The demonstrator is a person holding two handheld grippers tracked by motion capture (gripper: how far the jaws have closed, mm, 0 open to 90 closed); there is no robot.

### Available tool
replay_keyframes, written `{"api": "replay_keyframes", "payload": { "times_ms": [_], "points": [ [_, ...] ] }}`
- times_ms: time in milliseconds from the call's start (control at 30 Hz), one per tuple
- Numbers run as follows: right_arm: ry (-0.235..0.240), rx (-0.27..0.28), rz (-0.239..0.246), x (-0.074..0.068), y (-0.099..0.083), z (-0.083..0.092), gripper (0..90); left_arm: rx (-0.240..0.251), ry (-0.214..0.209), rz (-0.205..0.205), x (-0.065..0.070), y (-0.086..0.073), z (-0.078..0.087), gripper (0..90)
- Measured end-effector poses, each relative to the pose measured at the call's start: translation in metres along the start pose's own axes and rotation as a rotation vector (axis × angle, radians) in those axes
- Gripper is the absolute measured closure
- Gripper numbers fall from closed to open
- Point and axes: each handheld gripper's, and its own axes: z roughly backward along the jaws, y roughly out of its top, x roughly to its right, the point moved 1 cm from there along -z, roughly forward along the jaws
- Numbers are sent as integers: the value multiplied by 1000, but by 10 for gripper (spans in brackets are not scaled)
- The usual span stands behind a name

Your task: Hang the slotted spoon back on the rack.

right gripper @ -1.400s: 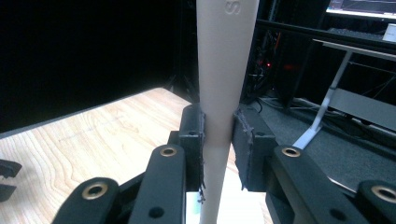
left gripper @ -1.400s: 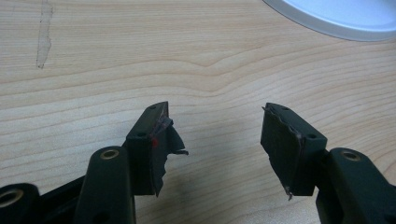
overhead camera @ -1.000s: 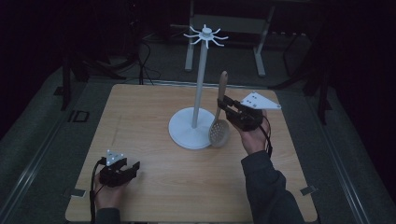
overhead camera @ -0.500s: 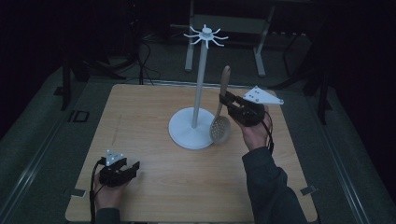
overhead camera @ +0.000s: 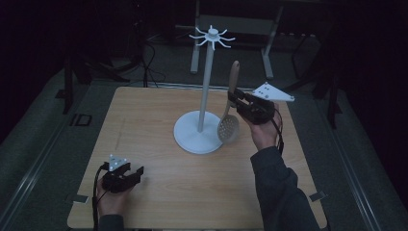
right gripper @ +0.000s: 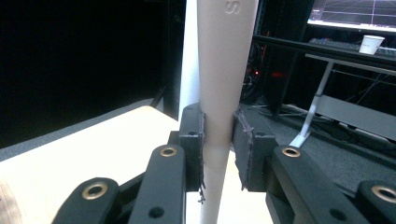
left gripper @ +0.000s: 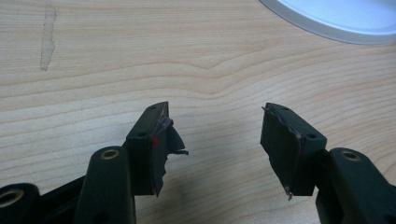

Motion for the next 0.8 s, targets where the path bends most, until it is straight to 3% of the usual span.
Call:
{"api": "replay_keyframes", "payload": {
  "times_ms": [800],
  "points": [
    [-16,7,3,6,22,-8,741,-3,-2,0,0,0,0,430]
  ]
}}
